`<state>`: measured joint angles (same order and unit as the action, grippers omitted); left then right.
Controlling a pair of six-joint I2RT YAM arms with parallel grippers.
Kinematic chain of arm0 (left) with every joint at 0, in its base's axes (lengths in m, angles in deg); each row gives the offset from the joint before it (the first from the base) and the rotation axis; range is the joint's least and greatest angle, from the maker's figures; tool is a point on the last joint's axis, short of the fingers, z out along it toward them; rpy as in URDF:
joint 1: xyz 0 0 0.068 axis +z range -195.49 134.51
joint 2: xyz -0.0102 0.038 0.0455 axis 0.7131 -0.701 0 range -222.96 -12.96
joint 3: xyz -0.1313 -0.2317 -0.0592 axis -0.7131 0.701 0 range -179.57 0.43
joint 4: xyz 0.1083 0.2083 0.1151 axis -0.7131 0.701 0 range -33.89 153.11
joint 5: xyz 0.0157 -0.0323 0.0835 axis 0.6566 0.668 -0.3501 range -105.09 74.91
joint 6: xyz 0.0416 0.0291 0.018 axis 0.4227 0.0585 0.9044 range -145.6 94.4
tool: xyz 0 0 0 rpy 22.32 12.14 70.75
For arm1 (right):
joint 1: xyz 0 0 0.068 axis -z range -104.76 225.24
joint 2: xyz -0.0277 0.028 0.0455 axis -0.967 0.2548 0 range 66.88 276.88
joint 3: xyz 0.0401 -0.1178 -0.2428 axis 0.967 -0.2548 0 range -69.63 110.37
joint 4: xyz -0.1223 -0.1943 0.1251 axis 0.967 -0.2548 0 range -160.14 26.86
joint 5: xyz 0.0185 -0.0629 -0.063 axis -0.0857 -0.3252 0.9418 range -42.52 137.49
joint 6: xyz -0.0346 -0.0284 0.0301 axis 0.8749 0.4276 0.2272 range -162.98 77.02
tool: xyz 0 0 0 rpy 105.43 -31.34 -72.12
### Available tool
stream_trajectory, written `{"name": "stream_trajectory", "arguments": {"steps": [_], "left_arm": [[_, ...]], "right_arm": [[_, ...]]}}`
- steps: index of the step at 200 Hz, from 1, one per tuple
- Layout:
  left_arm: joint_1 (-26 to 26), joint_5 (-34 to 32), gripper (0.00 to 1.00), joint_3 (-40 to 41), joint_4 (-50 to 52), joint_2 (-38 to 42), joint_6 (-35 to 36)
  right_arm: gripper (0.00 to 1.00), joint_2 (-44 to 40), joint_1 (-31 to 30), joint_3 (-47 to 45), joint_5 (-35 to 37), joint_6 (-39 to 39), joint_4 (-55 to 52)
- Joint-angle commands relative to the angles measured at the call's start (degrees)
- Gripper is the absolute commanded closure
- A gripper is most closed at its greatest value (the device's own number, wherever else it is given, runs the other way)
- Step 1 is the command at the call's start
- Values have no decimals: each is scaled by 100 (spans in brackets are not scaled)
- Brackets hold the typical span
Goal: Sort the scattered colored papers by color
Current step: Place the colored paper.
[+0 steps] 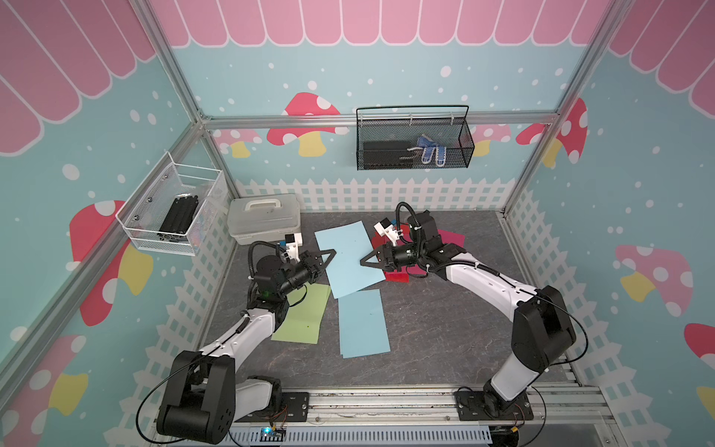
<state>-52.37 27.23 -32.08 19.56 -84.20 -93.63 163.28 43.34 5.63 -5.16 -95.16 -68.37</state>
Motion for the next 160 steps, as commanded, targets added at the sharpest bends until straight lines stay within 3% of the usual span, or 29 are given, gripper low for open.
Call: {"name": "stream_trajectory", "arguments": {"steps": [1, 52, 91, 132, 160], "left_arm": [[22, 134, 100, -185, 293, 54, 228], [17, 200, 100, -478, 931, 17, 639], [-4, 320, 100, -1039, 2371, 32, 1475], [-145, 259, 100, -1439, 3296, 54, 1936], [-406, 159, 100, -1519, 3376, 15, 1901]], "right_arm": [[73, -18, -35, -64, -62, 15, -26], [52, -34, -24, -159, 132, 173, -485], [49, 32, 15, -455, 558, 597, -1131], [48, -261, 124, -579, 2225, 1430, -2507], [47, -627, 386, -859, 2814, 1512, -2781]]}}
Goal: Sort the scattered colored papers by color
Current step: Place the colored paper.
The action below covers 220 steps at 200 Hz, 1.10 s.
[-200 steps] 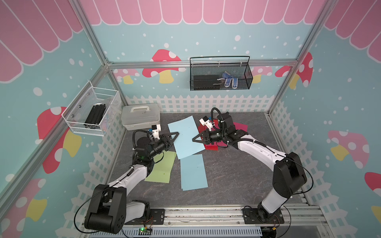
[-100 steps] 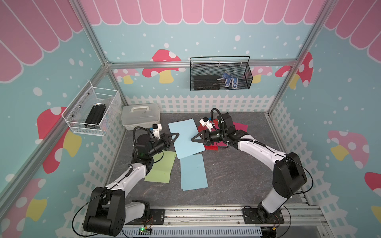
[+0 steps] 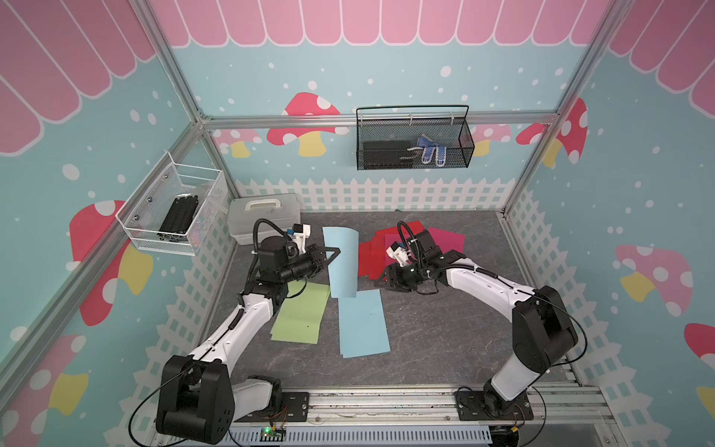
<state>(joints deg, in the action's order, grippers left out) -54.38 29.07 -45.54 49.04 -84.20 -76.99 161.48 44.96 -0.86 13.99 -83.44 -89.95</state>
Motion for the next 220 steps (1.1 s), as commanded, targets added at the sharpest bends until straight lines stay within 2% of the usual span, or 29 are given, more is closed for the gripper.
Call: {"name": "stream_trajectory", "arguments": {"steps": [1, 45, 81, 106, 136, 170, 220], "left_arm": [[-221, -32, 100, -174, 427, 10, 236], [-752, -390, 100, -36, -181, -34, -367], [-1074, -652, 100, 687, -1502, -268, -1342], [-1405, -1226, 100, 1197, -2062, -350, -1676], [-1773, -1785, 100, 1549, -2377, -429, -1761], [-1836, -1998, 100, 1730, -2286, -529, -1654], [-1937, -2180, 100, 2067, -2796, -748, -2010]], "right_arm": [[47, -463, 229, -226, 911, 339, -619], [47, -1006, 606, -673, 1301, 377, -659], [47, -1123, 699, -809, 1357, 444, -687], [48, -1079, 699, -882, 1299, 437, -660], [47, -1042, 699, -986, 1277, 437, -609], [48, -1006, 699, -1049, 1243, 435, -562], [48, -962, 699, -1138, 1201, 418, -483]]}}
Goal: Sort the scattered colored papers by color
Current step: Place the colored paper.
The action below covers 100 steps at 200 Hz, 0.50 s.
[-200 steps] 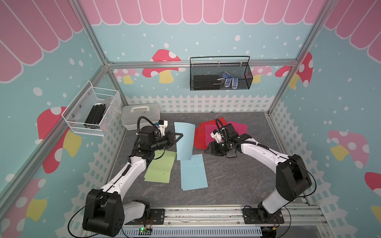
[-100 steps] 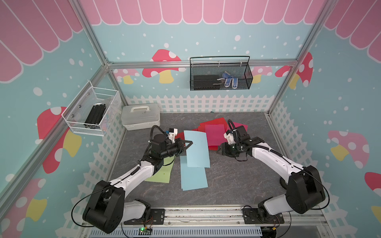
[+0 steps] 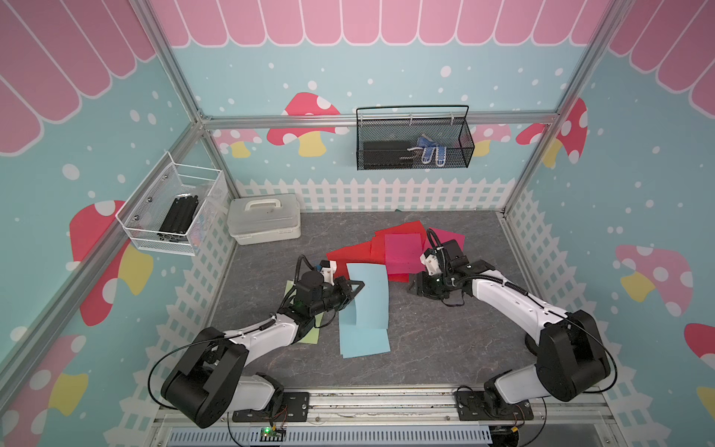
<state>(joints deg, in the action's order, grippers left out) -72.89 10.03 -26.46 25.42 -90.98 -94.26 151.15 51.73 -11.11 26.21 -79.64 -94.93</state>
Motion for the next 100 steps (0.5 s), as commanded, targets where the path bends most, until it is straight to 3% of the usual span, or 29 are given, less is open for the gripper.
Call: {"name": "stream_trajectory", "arguments": {"steps": [1, 100], "left_arm": [[-92, -287, 100, 167, -444, -68, -295], [-264, -538, 100, 669, -553, 118, -569]], "right_arm": [[48, 76, 22, -113, -19, 37, 19], [48, 176, 22, -173, -33, 54, 84]]}}
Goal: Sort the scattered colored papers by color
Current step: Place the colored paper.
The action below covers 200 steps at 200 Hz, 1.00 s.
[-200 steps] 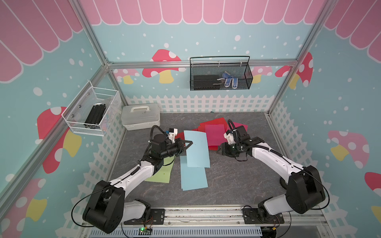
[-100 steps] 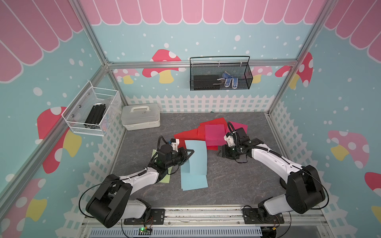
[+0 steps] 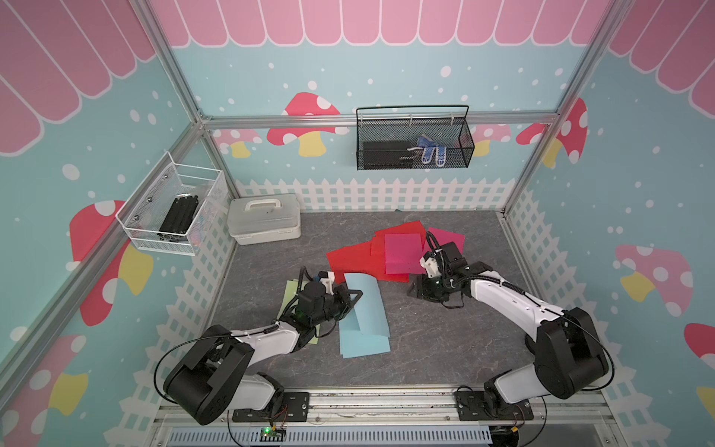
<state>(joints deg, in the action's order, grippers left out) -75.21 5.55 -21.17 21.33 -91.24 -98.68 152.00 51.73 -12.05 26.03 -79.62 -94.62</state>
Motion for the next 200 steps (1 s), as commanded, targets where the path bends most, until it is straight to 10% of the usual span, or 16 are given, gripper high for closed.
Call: {"name": "stream_trajectory", "arguments": {"steps": [1, 200], "left_arm": [[-33, -88, 100, 144, -143, 150, -128], [-26, 278, 100, 526, 92, 379, -249]], "right_arm": [[48, 91, 26, -80, -16, 56, 59], [48, 345, 22, -177, -131, 74, 235]]}}
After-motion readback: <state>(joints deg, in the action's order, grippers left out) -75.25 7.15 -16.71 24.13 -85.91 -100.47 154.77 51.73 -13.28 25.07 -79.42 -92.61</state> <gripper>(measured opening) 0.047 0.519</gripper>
